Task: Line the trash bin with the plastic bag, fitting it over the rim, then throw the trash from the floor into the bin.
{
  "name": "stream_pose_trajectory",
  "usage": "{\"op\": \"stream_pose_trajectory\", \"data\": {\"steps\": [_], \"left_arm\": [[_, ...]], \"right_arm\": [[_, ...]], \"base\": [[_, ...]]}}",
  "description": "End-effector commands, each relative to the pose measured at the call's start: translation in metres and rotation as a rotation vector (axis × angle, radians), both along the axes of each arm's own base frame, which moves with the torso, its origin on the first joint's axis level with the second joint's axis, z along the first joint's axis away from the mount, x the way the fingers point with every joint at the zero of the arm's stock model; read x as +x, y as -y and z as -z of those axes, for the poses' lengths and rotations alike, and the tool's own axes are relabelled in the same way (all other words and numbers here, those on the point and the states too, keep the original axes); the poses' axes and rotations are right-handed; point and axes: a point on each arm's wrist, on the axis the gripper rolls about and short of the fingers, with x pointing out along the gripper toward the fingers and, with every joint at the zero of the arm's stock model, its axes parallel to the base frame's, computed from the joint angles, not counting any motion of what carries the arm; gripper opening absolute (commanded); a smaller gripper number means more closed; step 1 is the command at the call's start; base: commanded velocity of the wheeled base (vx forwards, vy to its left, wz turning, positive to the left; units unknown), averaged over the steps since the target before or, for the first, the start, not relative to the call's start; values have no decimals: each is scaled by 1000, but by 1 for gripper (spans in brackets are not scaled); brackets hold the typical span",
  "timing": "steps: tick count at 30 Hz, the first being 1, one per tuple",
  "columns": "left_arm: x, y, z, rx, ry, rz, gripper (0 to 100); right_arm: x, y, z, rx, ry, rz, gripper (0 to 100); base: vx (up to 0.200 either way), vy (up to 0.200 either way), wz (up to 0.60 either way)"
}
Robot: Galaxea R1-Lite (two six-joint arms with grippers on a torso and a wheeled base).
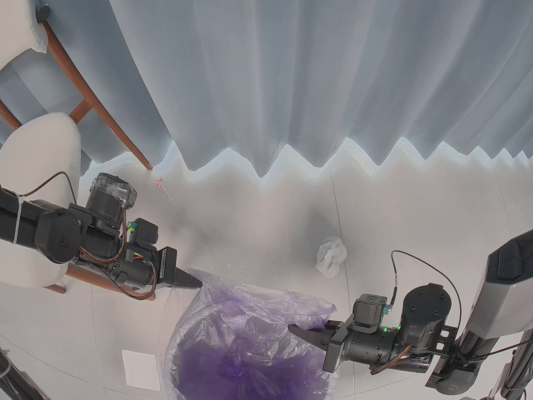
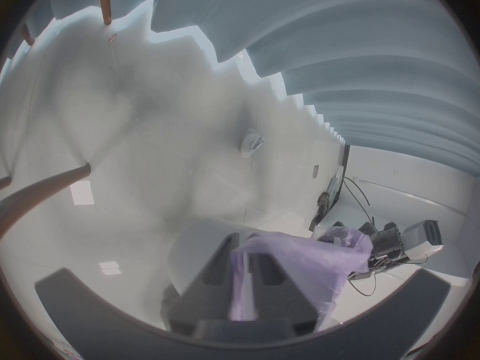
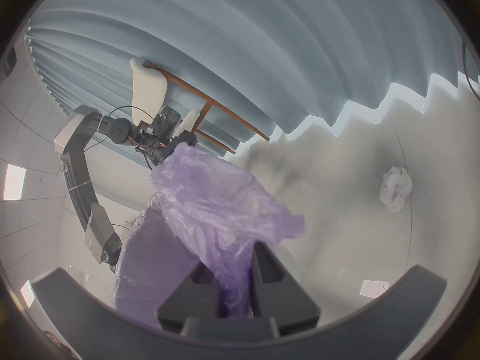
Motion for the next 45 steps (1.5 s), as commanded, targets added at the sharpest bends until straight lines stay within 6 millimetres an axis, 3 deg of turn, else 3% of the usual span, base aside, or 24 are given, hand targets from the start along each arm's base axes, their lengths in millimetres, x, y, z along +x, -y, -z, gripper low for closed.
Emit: {"op": "stream_pose_trajectory", "data": {"steps": [1, 6, 13, 18, 22, 27, 29, 30, 33, 45], "left_arm": [[-1, -2, 5, 8, -29, -10, 100], [-7, -14, 1, 13, -7, -41, 100], [-43, -48, -27, 43, 181, -52, 100], [-54, -51, -35, 63, 253, -20, 100], [-46, -43, -30, 86, 320, 66, 100], [-35, -16, -19, 44, 359, 188, 100], [-35, -16, -19, 44, 359, 188, 100], [-33, -5, -15, -37, 363, 294, 100], [-32, 5, -11, -64, 370, 359, 100], [-30, 1, 9, -267, 466, 637, 100]], "right_arm": [[0, -1, -3, 18, 15, -4, 0], [-1, 1, -1, 10, 6, 0, 0], [-9, 7, 17, -67, -53, -8, 0], [-9, 6, 25, -94, -74, -15, 0], [-18, -2, 28, -97, -81, -80, 0], [-28, -9, 28, -97, -81, -132, 0], [-28, -9, 28, -97, -81, -132, 0], [-31, -10, 28, -98, -88, -158, 0], [-33, -8, 31, -108, -105, -180, 0], [-33, -8, 36, -123, -117, -185, 0]], "base": [[0, 0, 0], [0, 0, 0], [0, 0, 0], [0, 0, 0], [0, 0, 0], [0, 0, 0], [0, 0, 0], [0, 0, 0], [0, 0, 0], [0, 0, 0]]}}
